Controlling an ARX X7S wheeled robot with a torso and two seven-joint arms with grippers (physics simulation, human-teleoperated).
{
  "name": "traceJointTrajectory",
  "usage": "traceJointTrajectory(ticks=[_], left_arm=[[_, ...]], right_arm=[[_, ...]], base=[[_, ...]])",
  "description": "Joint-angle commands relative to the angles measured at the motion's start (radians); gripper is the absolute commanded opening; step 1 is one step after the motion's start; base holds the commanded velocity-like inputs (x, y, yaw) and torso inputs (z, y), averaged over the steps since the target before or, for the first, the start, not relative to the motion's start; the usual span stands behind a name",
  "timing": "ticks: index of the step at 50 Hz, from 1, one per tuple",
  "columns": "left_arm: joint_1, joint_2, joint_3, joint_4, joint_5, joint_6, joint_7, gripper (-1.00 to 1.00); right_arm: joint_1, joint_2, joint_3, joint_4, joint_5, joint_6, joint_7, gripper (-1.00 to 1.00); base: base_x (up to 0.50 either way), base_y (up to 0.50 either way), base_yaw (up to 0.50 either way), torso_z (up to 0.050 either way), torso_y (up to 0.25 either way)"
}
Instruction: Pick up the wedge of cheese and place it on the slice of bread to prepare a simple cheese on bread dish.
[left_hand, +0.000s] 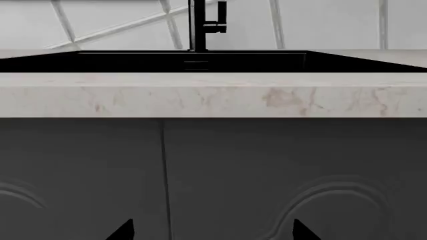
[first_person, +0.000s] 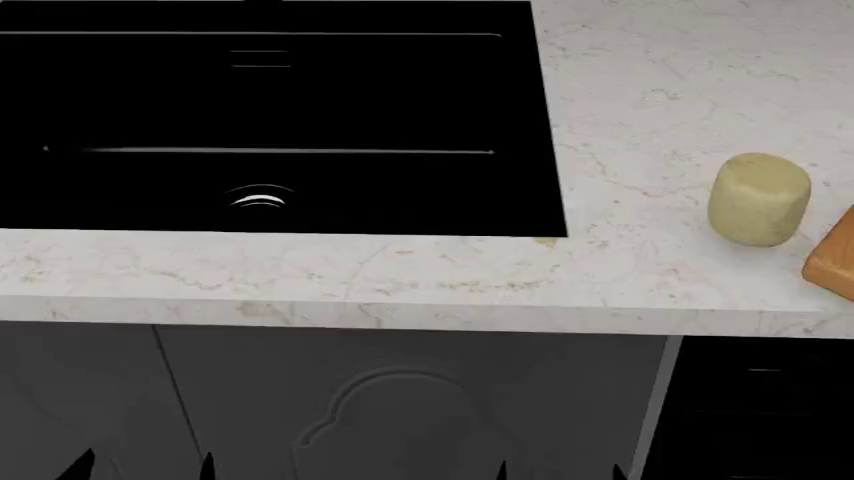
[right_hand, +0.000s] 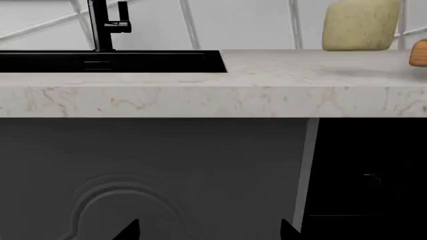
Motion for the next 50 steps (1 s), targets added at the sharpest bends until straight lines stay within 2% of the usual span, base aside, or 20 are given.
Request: traceJointTrajectory(ticks=[1, 18, 21, 29, 40, 50], left_arm=[[0.0, -0.01, 0.011, 0.0, -0.01, 0.0, -0.011, 1.0], [-0.002, -0.057, 0.063, -0.004, -0.028, 0.046, -0.087, 1.0], [0.005, -0.067, 0.077, -0.001, -0.009, 0.071, -0.096, 1.0], [0.027, -0.086, 0.082, 0.101, -0.038, -0.014, -0.098, 1.0], [0.036, -0.137, 0.07, 0.364, -0.076, -0.185, -0.095, 1.0], [-0.075, -0.141, 0.08, 0.423, -0.068, -0.302, -0.126, 1.0]], right_arm=[[0.0, 0.009, -0.013, 0.0, 0.009, 0.0, 0.013, 1.0], [-0.005, 0.057, -0.074, -0.015, 0.04, 0.004, 0.059, 1.0], [-0.009, 0.063, -0.078, -0.029, 0.046, 0.012, 0.064, 1.0], [-0.037, 0.082, -0.083, -0.139, 0.056, 0.07, 0.085, 1.0], [-0.052, 0.121, -0.097, -0.395, 0.049, 0.246, 0.107, 1.0], [-0.001, 0.151, -0.082, -0.519, 0.093, 0.37, 0.1, 1.0]], base=[[0.0, 0.0, 0.0, 0.0, 0.0], [0.0, 0.0, 0.0, 0.0, 0.0], [0.0, 0.0, 0.0, 0.042, 0.002], [0.0, 0.0, 0.0, 0.05, 0.004], [0.0, 0.0, 0.0, 0.05, 0.004], [0.0, 0.0, 0.0, 0.05, 0.004]])
